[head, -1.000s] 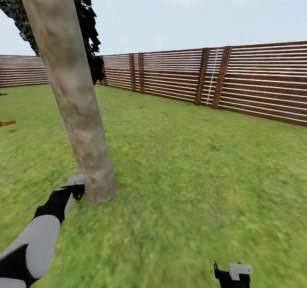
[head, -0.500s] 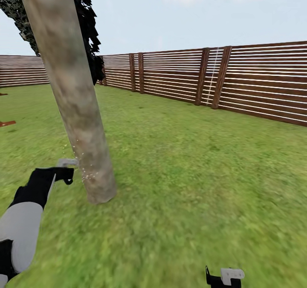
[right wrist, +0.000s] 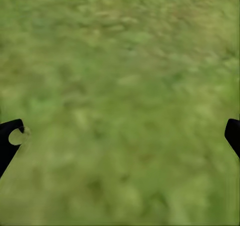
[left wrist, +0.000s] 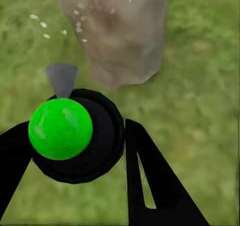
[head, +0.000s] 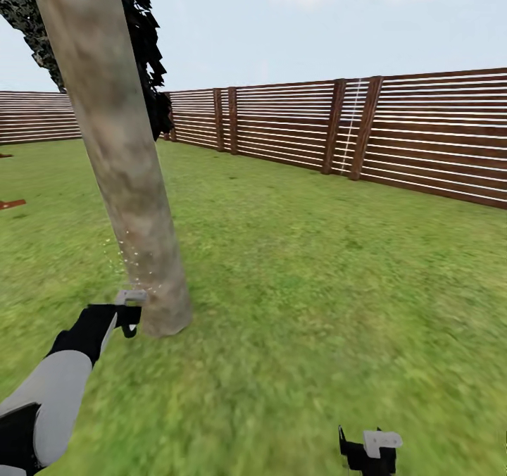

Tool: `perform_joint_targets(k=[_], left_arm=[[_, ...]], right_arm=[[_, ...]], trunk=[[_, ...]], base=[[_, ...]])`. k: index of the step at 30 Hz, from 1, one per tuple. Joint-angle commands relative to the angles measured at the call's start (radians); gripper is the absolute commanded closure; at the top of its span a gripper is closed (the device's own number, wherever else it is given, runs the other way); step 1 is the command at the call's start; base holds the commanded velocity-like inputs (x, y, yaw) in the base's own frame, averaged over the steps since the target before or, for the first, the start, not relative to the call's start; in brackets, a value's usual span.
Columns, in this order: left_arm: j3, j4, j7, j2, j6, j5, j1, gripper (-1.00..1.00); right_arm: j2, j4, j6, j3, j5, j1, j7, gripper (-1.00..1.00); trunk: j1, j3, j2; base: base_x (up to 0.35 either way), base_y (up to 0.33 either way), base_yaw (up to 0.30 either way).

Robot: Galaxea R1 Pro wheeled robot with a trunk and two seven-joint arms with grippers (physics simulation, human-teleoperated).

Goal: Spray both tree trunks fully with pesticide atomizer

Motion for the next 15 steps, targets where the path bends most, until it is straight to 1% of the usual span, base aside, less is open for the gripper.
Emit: perform_joint_targets(k=[1, 2, 5, 7, 10, 12, 15], left_arm=[[0.0, 0.001, 0.003, 0.0, 0.0, 0.008, 0.001, 1.0], [0.0, 0.002, 0.01, 0.0, -0.001, 0.013, 0.001, 1.0], [0.0, 0.004, 0.062, 0.006, -0.002, 0.015, 0.004, 1.0], [0.001, 0.004, 0.073, 0.009, -0.002, 0.016, 0.019, 1.0], [0.024, 0.003, 0.076, 0.01, -0.002, 0.015, 0.027, 1.0], [0.028, 0.005, 0.077, 0.01, -0.002, 0.013, 0.029, 1.0], [0.027, 0.005, 0.078, 0.003, -0.009, 0.011, 0.048, 1.0]], right_arm=[[-0.003, 0.0, 0.0, 0.001, 0.004, 0.0, 0.0, -1.0], [-0.008, 0.0, 0.0, 0.001, 0.012, 0.0, 0.0, -1.0], [-0.009, 0.0, 0.0, 0.001, 0.015, 0.0, 0.001, -1.0], [-0.009, 0.001, 0.0, 0.001, 0.016, 0.0, 0.001, -1.0], [-0.009, 0.002, 0.001, 0.001, 0.016, 0.0, 0.0, -1.0], [-0.011, 0.001, 0.001, 0.001, 0.015, 0.0, -0.001, -1.0], [-0.011, -0.001, 0.001, 0.001, 0.014, 0.0, -0.001, -1.0]], trunk=[[0.0, 0.0, 0.0], [0.0, 0.0, 0.0], [0.0, 0.0, 0.0], [0.0, 0.0, 0.0], [0.0, 0.0, 0.0], [0.0, 0.0, 0.0], [0.0, 0.0, 0.0]], base=[[0.0, -0.168, 0.0], [0.005, -0.237, 0.0], [0.096, -0.262, 0.0], [0.134, -0.269, 0.0], [0.133, -0.269, 0.0], [0.073, -0.269, 0.0], [0.01, -0.269, 0.0]])
